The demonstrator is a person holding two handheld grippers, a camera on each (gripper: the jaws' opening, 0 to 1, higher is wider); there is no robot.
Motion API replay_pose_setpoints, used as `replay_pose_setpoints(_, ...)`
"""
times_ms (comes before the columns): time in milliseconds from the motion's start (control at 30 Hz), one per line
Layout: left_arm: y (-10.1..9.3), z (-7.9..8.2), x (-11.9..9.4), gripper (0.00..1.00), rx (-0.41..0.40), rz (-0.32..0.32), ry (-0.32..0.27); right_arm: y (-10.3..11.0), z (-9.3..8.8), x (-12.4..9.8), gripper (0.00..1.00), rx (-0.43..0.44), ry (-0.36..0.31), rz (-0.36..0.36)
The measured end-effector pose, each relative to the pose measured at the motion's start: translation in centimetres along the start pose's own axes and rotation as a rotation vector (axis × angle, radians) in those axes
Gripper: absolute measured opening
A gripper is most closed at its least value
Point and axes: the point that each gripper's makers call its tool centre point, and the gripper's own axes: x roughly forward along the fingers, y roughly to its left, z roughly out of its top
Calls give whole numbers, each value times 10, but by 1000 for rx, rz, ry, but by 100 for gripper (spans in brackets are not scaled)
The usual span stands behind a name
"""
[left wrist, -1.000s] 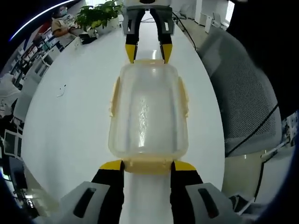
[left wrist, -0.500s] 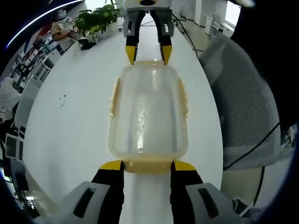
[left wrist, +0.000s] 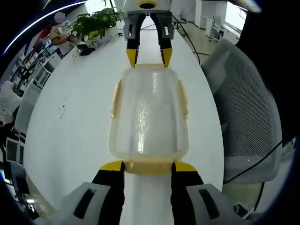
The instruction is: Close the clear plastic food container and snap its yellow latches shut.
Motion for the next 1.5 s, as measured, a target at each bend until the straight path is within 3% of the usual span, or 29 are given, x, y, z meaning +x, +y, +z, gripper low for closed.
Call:
replay_pose_setpoints(767, 7, 54, 28, 32, 16, -8, -37, -5, -55, -24, 35, 18, 59, -9)
replay_pose_setpoints(1500, 9, 90, 59, 32, 26, -32, -66, -6, -102, -35, 36, 40, 119, -5)
